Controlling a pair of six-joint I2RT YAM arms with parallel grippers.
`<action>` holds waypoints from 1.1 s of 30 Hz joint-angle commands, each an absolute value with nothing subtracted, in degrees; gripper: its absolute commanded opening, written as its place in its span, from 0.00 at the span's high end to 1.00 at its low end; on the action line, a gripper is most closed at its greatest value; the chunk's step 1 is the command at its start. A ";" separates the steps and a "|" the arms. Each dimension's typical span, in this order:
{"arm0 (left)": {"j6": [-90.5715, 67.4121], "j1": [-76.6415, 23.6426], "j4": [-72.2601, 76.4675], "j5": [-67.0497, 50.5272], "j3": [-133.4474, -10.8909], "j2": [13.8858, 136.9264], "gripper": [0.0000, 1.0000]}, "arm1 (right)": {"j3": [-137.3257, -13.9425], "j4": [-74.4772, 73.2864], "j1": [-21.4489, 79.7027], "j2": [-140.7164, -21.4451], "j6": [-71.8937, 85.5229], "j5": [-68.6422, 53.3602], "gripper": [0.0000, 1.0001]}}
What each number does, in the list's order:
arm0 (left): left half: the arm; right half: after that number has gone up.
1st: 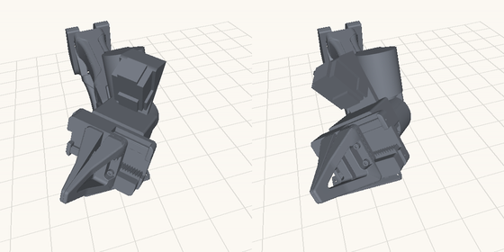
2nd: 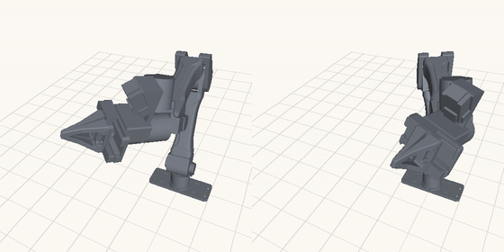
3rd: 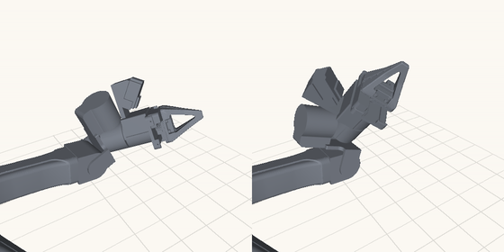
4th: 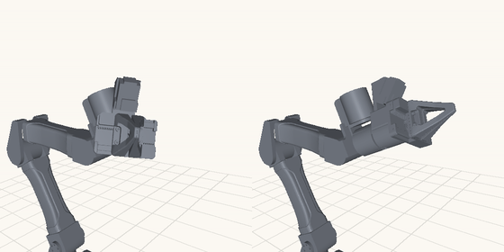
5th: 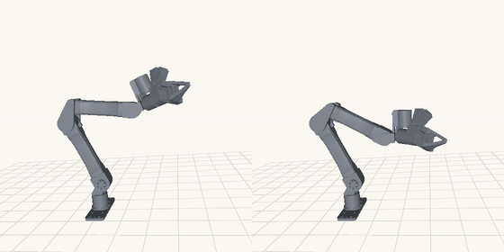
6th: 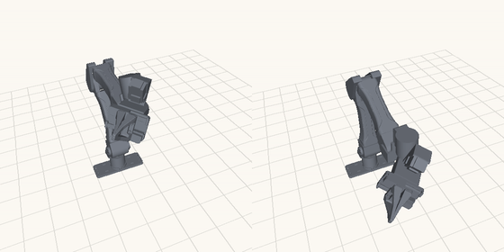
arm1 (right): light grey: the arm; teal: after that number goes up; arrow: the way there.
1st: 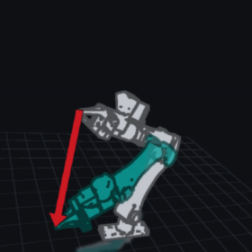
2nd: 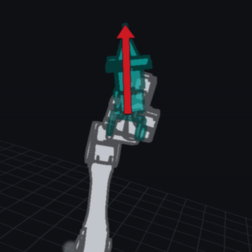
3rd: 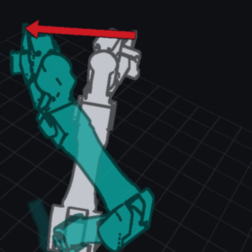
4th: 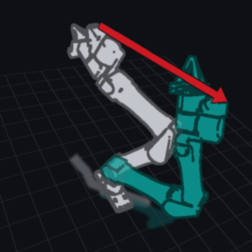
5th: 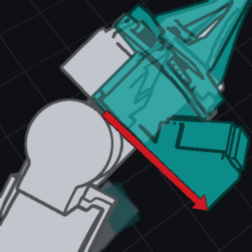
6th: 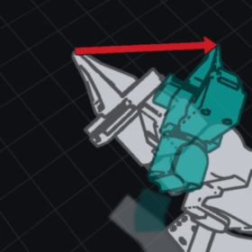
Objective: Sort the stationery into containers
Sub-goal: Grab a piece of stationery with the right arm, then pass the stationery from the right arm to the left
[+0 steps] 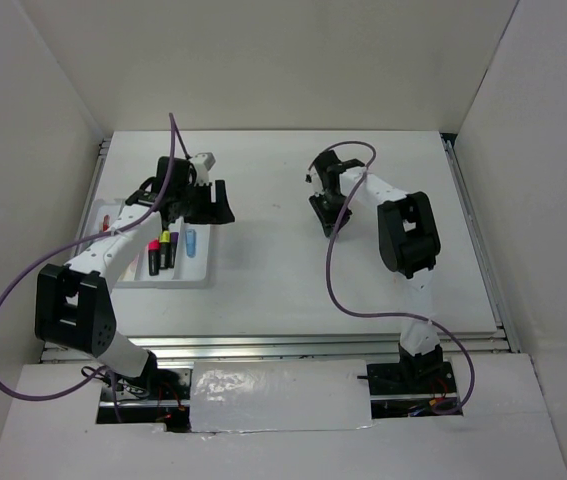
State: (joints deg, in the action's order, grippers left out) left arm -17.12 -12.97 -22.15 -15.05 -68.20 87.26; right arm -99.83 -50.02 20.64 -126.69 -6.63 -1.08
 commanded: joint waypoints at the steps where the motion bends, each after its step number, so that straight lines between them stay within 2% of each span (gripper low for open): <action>1: -21.16 -11.52 -18.56 -18.00 -66.63 86.93 0.22 | -100.64 -52.47 21.09 -127.97 -7.21 -2.19 0.74; 2: -21.88 -10.99 -18.02 -19.41 -66.27 86.49 0.22 | -100.20 -52.04 20.92 -126.49 -7.12 -4.46 0.85; 5: -26.44 -10.72 -15.05 -23.20 -65.13 85.35 0.21 | -97.92 -50.29 21.44 -120.34 -7.12 -14.71 1.00; 9: -35.22 -11.07 -10.55 -26.19 -63.90 85.34 0.20 | -94.23 -45.45 24.43 -111.73 -3.96 -22.75 1.00; 15: -37.18 -14.23 -9.93 -26.28 -65.39 87.45 0.18 | -97.46 -44.03 30.13 -109.77 3.07 -28.99 1.00; 25: -38.23 -18.28 -8.88 -26.98 -65.66 89.65 0.20 | -100.54 -44.56 37.44 -110.30 4.48 -27.78 1.00; 28: -38.58 -19.07 -7.56 -28.03 -63.90 89.74 0.30 | -101.25 -44.47 37.79 -109.78 4.83 -27.25 1.00; 31: -39.37 -19.69 -6.24 -29.09 -61.70 89.74 0.45 | -101.78 -44.30 37.71 -109.42 5.36 -26.46 1.00; 32: -39.37 -19.77 -6.24 -29.09 -61.53 89.74 0.56 | -101.86 -44.30 37.79 -109.42 5.36 -26.28 1.00; 33: -39.55 -19.69 -6.07 -29.44 -61.35 89.82 0.63 | -101.95 -44.30 37.71 -109.42 5.45 -26.11 1.00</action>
